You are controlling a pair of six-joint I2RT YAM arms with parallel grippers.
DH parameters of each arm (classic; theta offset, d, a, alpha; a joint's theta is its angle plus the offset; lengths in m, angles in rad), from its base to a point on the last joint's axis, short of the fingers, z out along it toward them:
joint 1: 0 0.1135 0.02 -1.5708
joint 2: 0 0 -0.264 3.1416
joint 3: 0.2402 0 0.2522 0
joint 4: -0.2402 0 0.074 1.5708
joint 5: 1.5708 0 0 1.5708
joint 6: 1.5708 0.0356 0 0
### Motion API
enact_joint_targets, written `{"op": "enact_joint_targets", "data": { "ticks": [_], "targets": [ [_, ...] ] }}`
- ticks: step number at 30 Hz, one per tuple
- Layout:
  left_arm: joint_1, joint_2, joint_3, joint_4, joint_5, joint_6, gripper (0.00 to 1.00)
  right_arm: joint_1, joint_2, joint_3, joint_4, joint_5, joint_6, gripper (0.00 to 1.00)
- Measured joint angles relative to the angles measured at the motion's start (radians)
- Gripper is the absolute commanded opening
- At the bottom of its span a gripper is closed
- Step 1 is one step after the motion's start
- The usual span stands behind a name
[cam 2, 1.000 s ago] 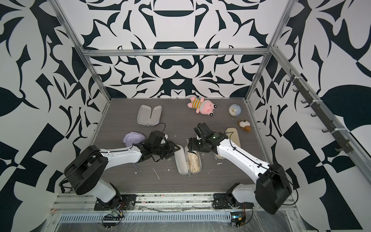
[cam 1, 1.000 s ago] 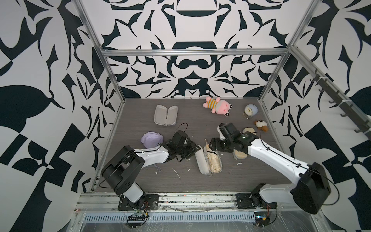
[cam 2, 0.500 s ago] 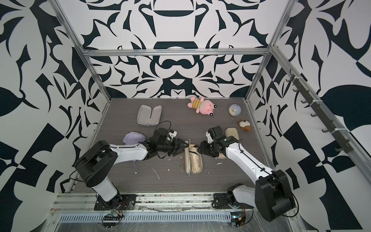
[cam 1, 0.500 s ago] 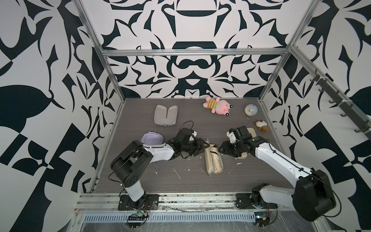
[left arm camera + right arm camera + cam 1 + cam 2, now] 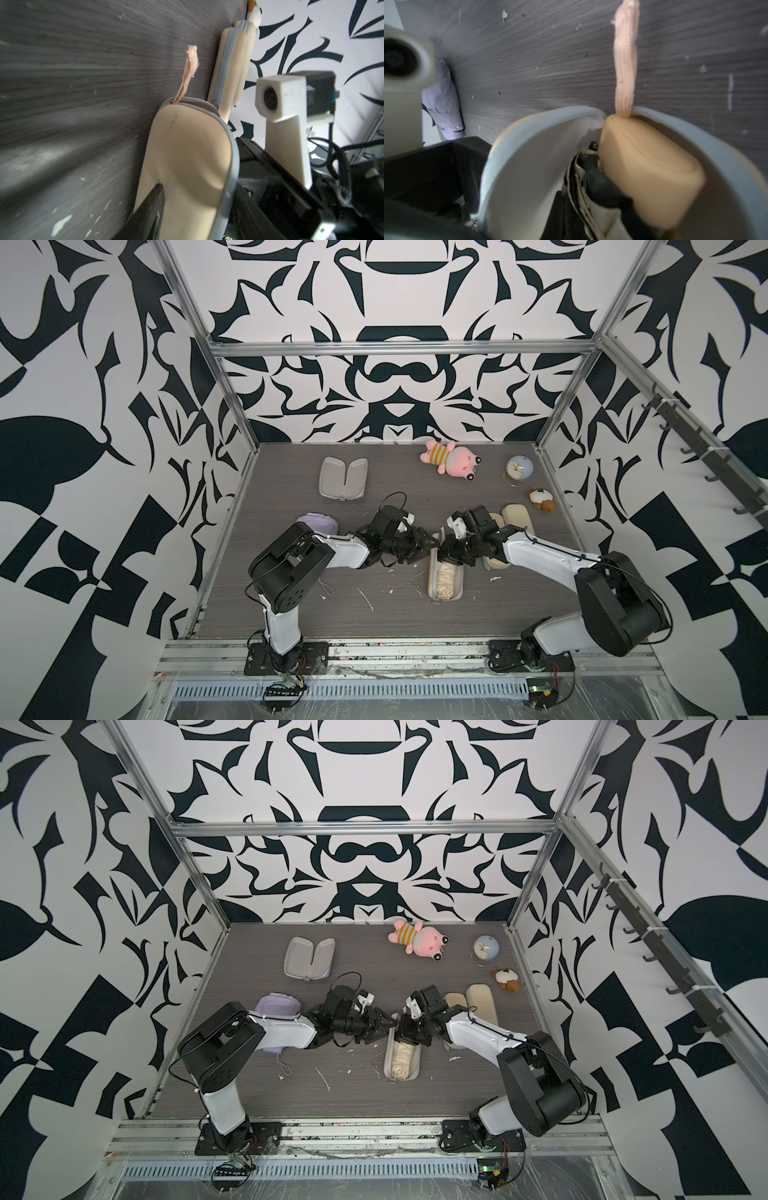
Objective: Put umbrellas into zippered umbrella sleeves
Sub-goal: Place the umbrella in the umbrella sleeve, then adjust the umbrella in the umbrella sleeve.
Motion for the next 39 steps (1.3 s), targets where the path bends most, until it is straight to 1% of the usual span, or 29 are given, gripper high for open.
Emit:
{"op": "enact_joint_targets", "data": {
  "ticks": [4, 9, 12, 14, 17, 20, 24, 27, 29, 34, 36, 38, 39],
  "targets": [
    [-0.006, 0.0, 0.0, 0.002, 0.014, 0.003, 0.65, -0.056, -0.065, 0.001, -0.076, -0.023, -0.025, 0.35],
    [-0.006, -0.006, 0.0, -0.002, 0.023, 0.005, 0.68, -0.153, -0.192, 0.021, -0.237, -0.019, -0.099, 0.49],
    [-0.006, -0.009, 0.0, -0.001, 0.032, 0.003, 0.7, -0.22, -0.246, 0.023, -0.328, -0.013, -0.145, 0.63],
    [-0.006, -0.009, 0.0, -0.002, 0.041, 0.003, 0.71, -0.253, -0.288, 0.022, -0.387, -0.008, -0.165, 0.69],
    [-0.007, -0.01, 0.0, -0.005, 0.051, 0.004, 0.7, -0.264, -0.353, 0.014, -0.448, -0.01, -0.175, 0.68],
    [-0.011, -0.019, 0.0, -0.016, 0.06, 0.008, 0.67, -0.264, -0.398, -0.035, -0.451, -0.031, -0.156, 0.55],
    [-0.032, -0.031, 0.002, -0.019, 0.068, 0.013, 0.65, -0.264, -0.381, -0.122, -0.427, -0.04, -0.126, 0.38],
    [-0.059, -0.031, 0.01, -0.021, 0.078, 0.014, 0.65, -0.264, -0.337, -0.173, -0.377, -0.036, -0.111, 0.32],
    [-0.078, -0.029, 0.024, -0.022, 0.087, 0.014, 0.62, -0.264, -0.307, -0.196, -0.332, -0.043, -0.097, 0.28],
    [-0.109, 0.008, 0.071, 0.003, 0.109, 0.01, 0.6, -0.264, -0.223, -0.213, -0.208, -0.047, -0.069, 0.27],
    [-0.113, 0.013, 0.076, 0.0, 0.11, 0.011, 0.61, -0.264, -0.206, -0.215, -0.184, -0.045, -0.064, 0.28],
    [-0.109, 0.012, 0.076, -0.023, 0.106, 0.018, 0.68, -0.264, -0.211, -0.215, -0.181, -0.042, -0.066, 0.33],
    [-0.106, 0.006, 0.075, -0.043, 0.103, 0.029, 0.74, -0.264, -0.219, -0.214, -0.184, -0.039, -0.067, 0.34]
  ]
}}
